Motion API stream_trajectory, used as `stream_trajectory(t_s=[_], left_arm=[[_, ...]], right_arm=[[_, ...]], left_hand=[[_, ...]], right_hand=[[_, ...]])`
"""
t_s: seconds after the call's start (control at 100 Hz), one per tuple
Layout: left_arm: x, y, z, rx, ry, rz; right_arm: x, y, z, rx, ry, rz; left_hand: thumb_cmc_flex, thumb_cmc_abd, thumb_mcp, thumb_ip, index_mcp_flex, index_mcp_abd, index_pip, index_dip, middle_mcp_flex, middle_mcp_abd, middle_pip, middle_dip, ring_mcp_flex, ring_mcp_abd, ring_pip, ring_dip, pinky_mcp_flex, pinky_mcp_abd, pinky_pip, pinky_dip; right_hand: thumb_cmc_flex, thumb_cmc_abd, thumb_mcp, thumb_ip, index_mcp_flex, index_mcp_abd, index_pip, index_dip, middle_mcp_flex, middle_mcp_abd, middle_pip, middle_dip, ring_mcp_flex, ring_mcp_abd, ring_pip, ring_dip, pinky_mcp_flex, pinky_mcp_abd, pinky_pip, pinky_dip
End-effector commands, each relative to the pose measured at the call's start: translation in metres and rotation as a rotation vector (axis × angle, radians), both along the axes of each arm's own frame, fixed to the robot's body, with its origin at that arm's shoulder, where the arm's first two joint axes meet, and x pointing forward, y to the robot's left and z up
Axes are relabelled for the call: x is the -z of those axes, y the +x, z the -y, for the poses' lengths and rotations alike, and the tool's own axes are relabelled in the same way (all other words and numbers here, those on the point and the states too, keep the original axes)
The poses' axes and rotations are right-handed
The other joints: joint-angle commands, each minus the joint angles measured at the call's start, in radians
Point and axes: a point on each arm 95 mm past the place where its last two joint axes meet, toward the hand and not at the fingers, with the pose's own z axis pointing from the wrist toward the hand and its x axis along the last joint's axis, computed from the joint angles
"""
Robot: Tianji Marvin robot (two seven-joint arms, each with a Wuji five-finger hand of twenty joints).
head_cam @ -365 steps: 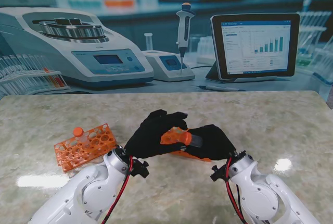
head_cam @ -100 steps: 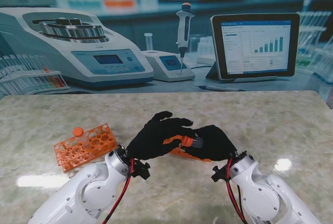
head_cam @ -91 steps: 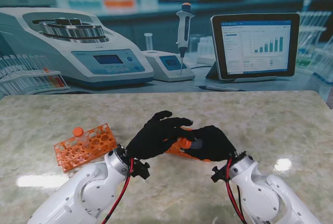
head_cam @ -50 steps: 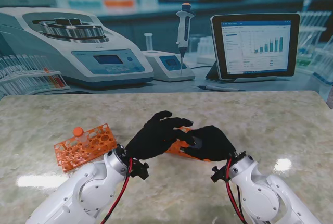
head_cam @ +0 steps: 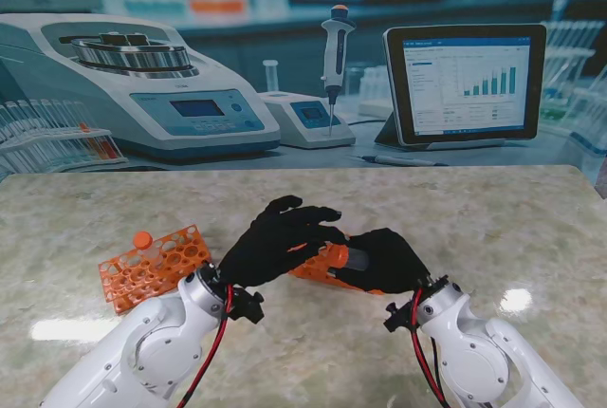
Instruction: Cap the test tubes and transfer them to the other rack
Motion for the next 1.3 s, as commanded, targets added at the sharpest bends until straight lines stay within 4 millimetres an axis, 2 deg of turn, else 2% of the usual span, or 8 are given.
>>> stream_trajectory(t_s=[0.0, 0.18, 0.33, 0.43, 0.72, 1.02, 1.16, 1.29], left_arm=[[0.000, -0.001, -0.001, -0.017, -0.011, -0.011], [0.003, 0.000, -0.001, -0.043, -0.017, -0.027], [0.005, 0.002, 0.000, -0.050, -0.011, -0.040], [0.006, 0.003, 0.001, -0.051, -0.007, -0.047], [0.010, 0.007, 0.006, -0.042, 0.006, -0.069], [0.014, 0.009, 0.013, -0.036, 0.006, -0.076], [0.015, 0.009, 0.015, -0.026, 0.011, -0.080], [0.015, 0.008, 0.014, -0.024, 0.006, -0.078]], right_arm=[[0.001, -0.002, -0.003, -0.004, 0.005, -0.005], [0.001, -0.002, -0.003, -0.003, 0.007, -0.006], [0.001, -0.002, -0.003, -0.003, 0.005, -0.005], [0.000, -0.002, -0.003, -0.003, 0.004, -0.004], [-0.001, -0.002, -0.002, -0.003, 0.003, -0.001], [-0.001, -0.002, -0.002, -0.005, 0.002, -0.002], [-0.001, -0.002, -0.002, -0.005, 0.002, -0.002], [-0.001, -0.002, -0.002, -0.005, 0.002, -0.002]], left_hand=[[-0.016, 0.015, -0.054, 0.025, -0.029, 0.040, -0.012, 0.041, -0.032, 0.003, -0.012, 0.004, -0.018, -0.002, -0.007, 0.010, -0.006, -0.012, -0.020, 0.021], [-0.128, -0.016, -0.092, 0.027, -0.061, 0.069, 0.037, 0.163, -0.032, 0.006, -0.008, 0.019, -0.010, -0.001, 0.001, 0.021, -0.001, -0.009, -0.010, 0.021], [-0.247, -0.003, -0.134, 0.009, -0.089, 0.104, 0.041, 0.186, -0.049, 0.009, -0.012, 0.020, -0.016, 0.002, -0.001, 0.022, -0.001, -0.002, -0.005, 0.021], [-0.288, -0.015, -0.150, 0.001, -0.107, 0.128, 0.037, 0.185, -0.061, 0.014, -0.013, 0.022, -0.019, 0.004, -0.002, 0.022, -0.001, 0.002, -0.002, 0.021], [-0.320, -0.070, -0.133, -0.008, -0.139, 0.138, 0.109, 0.242, -0.066, 0.014, -0.007, 0.033, -0.015, 0.002, 0.003, 0.026, -0.004, 0.005, 0.008, 0.013], [-0.315, -0.116, -0.117, -0.013, -0.142, 0.136, 0.141, 0.268, -0.056, 0.014, 0.002, 0.039, 0.002, -0.001, 0.016, 0.035, 0.004, 0.011, 0.020, 0.012], [-0.341, -0.110, -0.120, -0.018, -0.144, 0.136, 0.138, 0.269, -0.060, 0.015, 0.001, 0.038, -0.001, 0.000, 0.015, 0.036, 0.000, 0.011, 0.020, 0.010], [-0.344, -0.062, -0.105, -0.019, -0.148, 0.134, 0.137, 0.270, -0.063, 0.016, 0.000, 0.038, -0.004, -0.001, 0.015, 0.037, -0.004, 0.009, 0.020, 0.008]], right_hand=[[0.010, 0.016, -0.003, -0.017, 0.045, -0.018, 0.056, 0.025, 0.040, -0.017, 0.008, 0.017, 0.019, -0.126, 0.186, 0.064, 0.062, -0.062, 0.257, 0.058], [0.012, 0.017, -0.002, -0.017, 0.045, -0.018, 0.056, 0.025, 0.040, -0.014, 0.008, 0.017, 0.019, -0.126, 0.186, 0.064, 0.062, -0.062, 0.257, 0.058], [0.013, 0.017, -0.002, -0.017, 0.045, -0.018, 0.056, 0.025, 0.040, -0.016, 0.009, 0.018, 0.019, -0.126, 0.186, 0.064, 0.062, -0.062, 0.257, 0.058], [0.011, 0.017, -0.003, -0.017, 0.045, -0.018, 0.056, 0.025, 0.040, -0.014, 0.008, 0.017, 0.019, -0.126, 0.186, 0.064, 0.062, -0.062, 0.257, 0.058], [0.011, 0.016, -0.003, -0.017, 0.045, -0.018, 0.056, 0.025, 0.040, -0.017, 0.008, 0.017, 0.019, -0.126, 0.186, 0.064, 0.062, -0.062, 0.257, 0.058], [0.011, 0.016, -0.002, -0.017, 0.045, -0.018, 0.056, 0.025, 0.040, -0.017, 0.009, 0.018, 0.019, -0.126, 0.186, 0.064, 0.062, -0.062, 0.257, 0.058], [0.013, 0.013, -0.002, -0.017, 0.045, -0.018, 0.056, 0.025, 0.040, -0.013, 0.009, 0.018, 0.019, -0.126, 0.186, 0.064, 0.062, -0.062, 0.257, 0.058], [0.011, 0.016, -0.002, -0.017, 0.045, -0.018, 0.056, 0.025, 0.040, -0.016, 0.008, 0.017, 0.019, -0.126, 0.186, 0.064, 0.062, -0.062, 0.257, 0.058]])
